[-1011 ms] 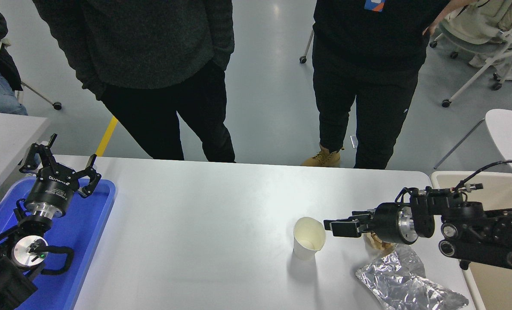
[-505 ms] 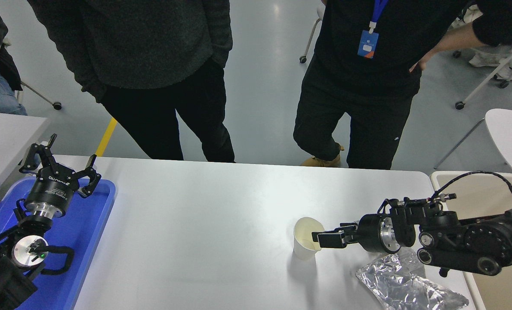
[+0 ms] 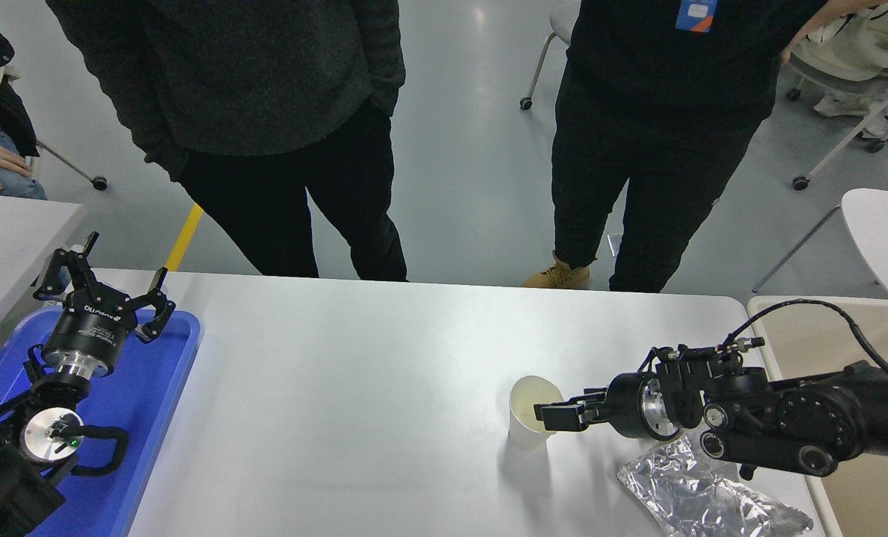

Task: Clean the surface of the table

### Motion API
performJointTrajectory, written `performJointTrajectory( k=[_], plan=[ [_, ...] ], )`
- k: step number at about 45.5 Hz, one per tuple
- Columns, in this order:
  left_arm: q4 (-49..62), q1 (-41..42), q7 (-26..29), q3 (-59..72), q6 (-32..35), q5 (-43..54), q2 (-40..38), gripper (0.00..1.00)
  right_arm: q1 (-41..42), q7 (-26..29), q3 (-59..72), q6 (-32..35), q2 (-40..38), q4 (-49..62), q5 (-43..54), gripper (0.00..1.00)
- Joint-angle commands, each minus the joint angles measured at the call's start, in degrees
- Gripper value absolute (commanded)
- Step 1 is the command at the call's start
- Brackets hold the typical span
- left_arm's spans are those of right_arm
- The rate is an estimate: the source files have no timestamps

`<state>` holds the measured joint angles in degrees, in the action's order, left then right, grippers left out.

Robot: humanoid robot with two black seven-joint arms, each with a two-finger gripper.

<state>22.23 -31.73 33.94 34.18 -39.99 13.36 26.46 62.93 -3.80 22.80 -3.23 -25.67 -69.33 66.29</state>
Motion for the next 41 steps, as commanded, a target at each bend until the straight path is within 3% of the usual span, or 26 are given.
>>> performJointTrajectory(
  k=[1,13,19,27,41],
  plan=[
    [0.01,0.00,-0.01,0.01,0.00,0.00,0.00,1.00,0.00,0.46,0.05,0.42,1.41,1.04,0.15,0.83],
    [0.01,-0.09,-0.01,0.01,0.00,0.00,0.00,1.00,0.26,0.46,0.05,3.14,1.41,0.96,0.15,0.48],
    [-0.08,0.00,-0.01,0.01,0.00,0.00,0.00,1.00,0.53,0.37,-0.04,3.85,1.41,0.96,0.24,0.37],
    [0.01,-0.09,-0.01,0.01,0.00,0.00,0.00,1.00,0.97,0.37,-0.74,5.96,1.41,0.60,0.24,0.00],
    [0.01,0.00,-0.01,0.01,-0.09,0.00,0.00,1.00,2.38,0.37,-0.92,7.54,0.88,-0.19,0.07,0.00]
  ],
)
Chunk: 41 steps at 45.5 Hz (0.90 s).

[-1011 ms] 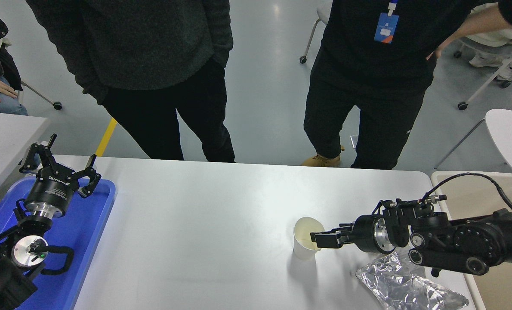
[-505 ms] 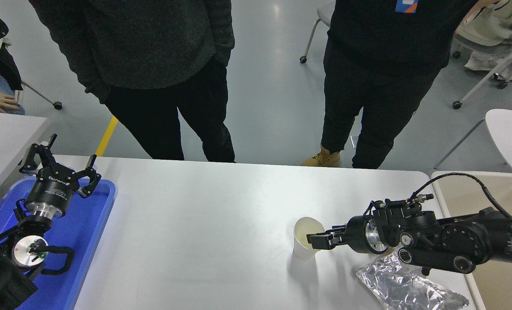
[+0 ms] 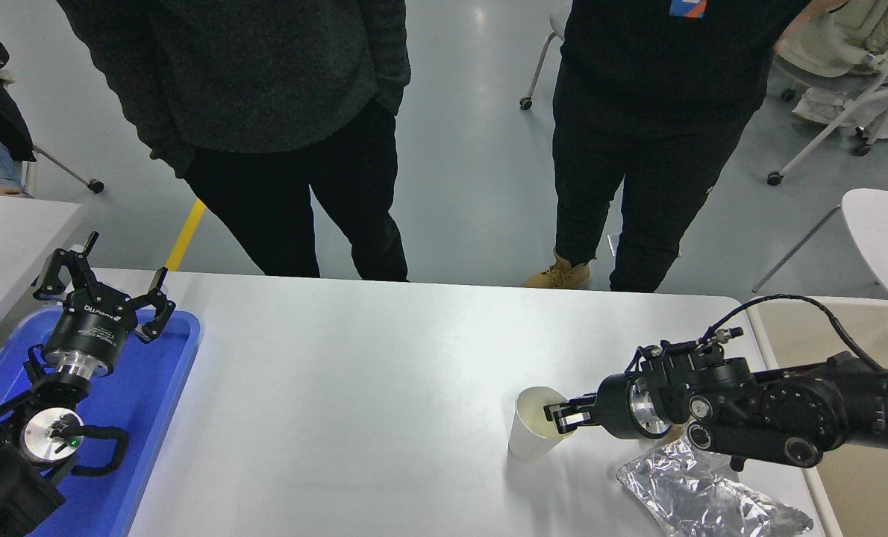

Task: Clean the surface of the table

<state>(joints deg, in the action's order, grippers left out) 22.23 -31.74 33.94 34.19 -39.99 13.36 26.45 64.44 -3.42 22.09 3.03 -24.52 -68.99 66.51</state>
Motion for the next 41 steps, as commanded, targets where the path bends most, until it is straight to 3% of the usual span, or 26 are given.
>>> performJointTrajectory(
  k=[1,9,25,41],
  plan=[
    [0.00,0.01,-0.01,0.00,-0.08,0.00,0.01,1.00,1.03,0.00,-0.20,1.54,-0.27,-0.62,-0.24,0.00],
    [-0.08,0.01,-0.01,0.00,0.00,0.00,0.01,1.00,3.14,0.08,-0.20,1.81,-2.81,-2.63,-0.59,0.00],
    [0.00,0.01,-0.01,0.00,-0.08,0.00,0.01,1.00,16.58,0.00,-0.11,7.25,-20.38,-17.22,-4.02,0.00],
    [0.00,0.01,-0.01,0.00,-0.08,0.00,0.01,1.00,31.00,0.00,-0.64,20.17,-36.64,-23.03,-4.37,0.00]
  ],
)
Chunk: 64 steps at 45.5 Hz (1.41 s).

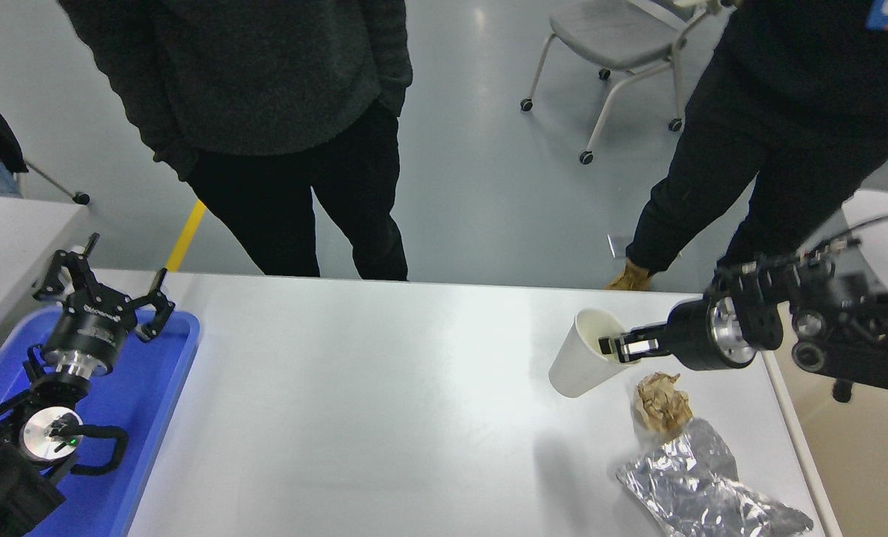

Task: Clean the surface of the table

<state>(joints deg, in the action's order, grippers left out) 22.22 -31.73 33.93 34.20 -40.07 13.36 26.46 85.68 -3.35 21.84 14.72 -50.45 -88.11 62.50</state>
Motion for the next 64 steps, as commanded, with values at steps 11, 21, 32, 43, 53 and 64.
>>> performJointTrajectory(
  k=[11,21,32,43,53,64],
  plan=[
    [0.02,0.00,0.00,-0.01,-0.01,0.00,0.00,1.00,17.93,-0.08,-3.30,18.49,-18.97,-4.09,-1.07,0.00],
    [0.02,0.00,0.00,-0.01,-0.01,0.00,0.00,1.00,23.30,0.01,-5.23,25.35,-23.55,-4.00,-1.07,0.00],
    [0.02,0.00,0.00,0.08,-0.01,0.00,0.00,1.00,22.51,0.01,-5.76,25.97,-23.64,-1.81,-0.72,0.00],
    [0.02,0.00,0.00,0.08,-0.01,0.00,0.00,1.00,17.24,-0.08,-5.76,25.01,-23.11,8.91,-0.36,0.00],
    [0.02,0.00,0.00,0.08,-0.01,0.00,0.00,1.00,9.51,-0.08,-5.67,17.89,-22.50,19.55,-0.36,0.00],
    [-0.07,0.00,0.09,-0.01,-0.01,0.00,0.00,1.00,-1.47,-0.17,-5.06,6.47,-18.28,29.57,-0.89,0.00]
  ],
)
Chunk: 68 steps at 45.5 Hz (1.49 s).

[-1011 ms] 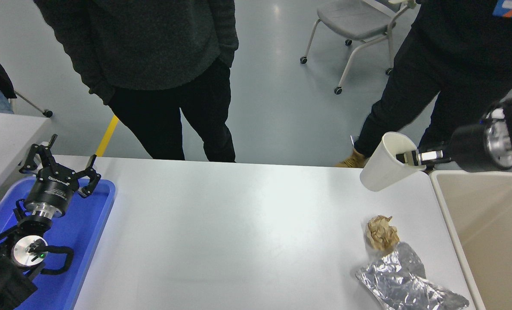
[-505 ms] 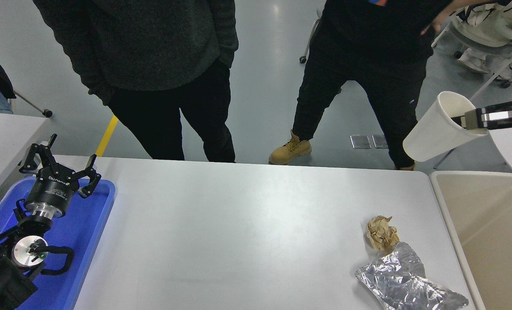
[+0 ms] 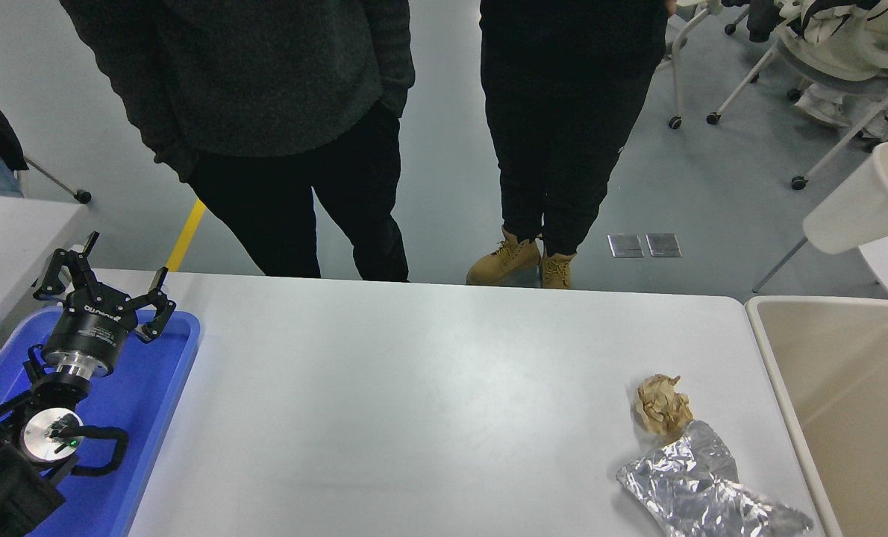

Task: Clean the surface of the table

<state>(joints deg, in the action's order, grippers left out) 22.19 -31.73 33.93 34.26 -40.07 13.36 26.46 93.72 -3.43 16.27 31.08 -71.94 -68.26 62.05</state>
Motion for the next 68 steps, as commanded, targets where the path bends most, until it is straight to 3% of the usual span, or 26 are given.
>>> performJointTrajectory(
  k=[1,12,28,52,68],
  plan=[
    [-0.04,0.00,0.00,0.01,0.08,0.00,0.00,1.00,-10.74,-0.09,0.52,-11.20,3.90,10.68,-0.61,0.00],
    [0.04,0.00,0.00,-0.07,0.08,0.00,0.00,1.00,-23.57,-0.09,-0.18,-24.39,11.99,21.76,-1.49,0.00],
    [0.04,0.00,0.08,-0.07,-0.01,0.00,0.00,1.00,-39.75,-0.09,-0.18,-36.87,28.16,41.26,-15.47,0.00],
    [0.04,0.00,0.00,-0.07,0.08,0.00,0.00,1.00,-53.73,0.18,0.08,-46.02,51.89,68.52,-20.57,0.00],
    [-0.04,0.00,0.00,-0.07,0.08,0.00,0.00,1.00,-58.13,4.48,0.17,-47.34,56.73,71.42,-22.58,0.00]
  ],
)
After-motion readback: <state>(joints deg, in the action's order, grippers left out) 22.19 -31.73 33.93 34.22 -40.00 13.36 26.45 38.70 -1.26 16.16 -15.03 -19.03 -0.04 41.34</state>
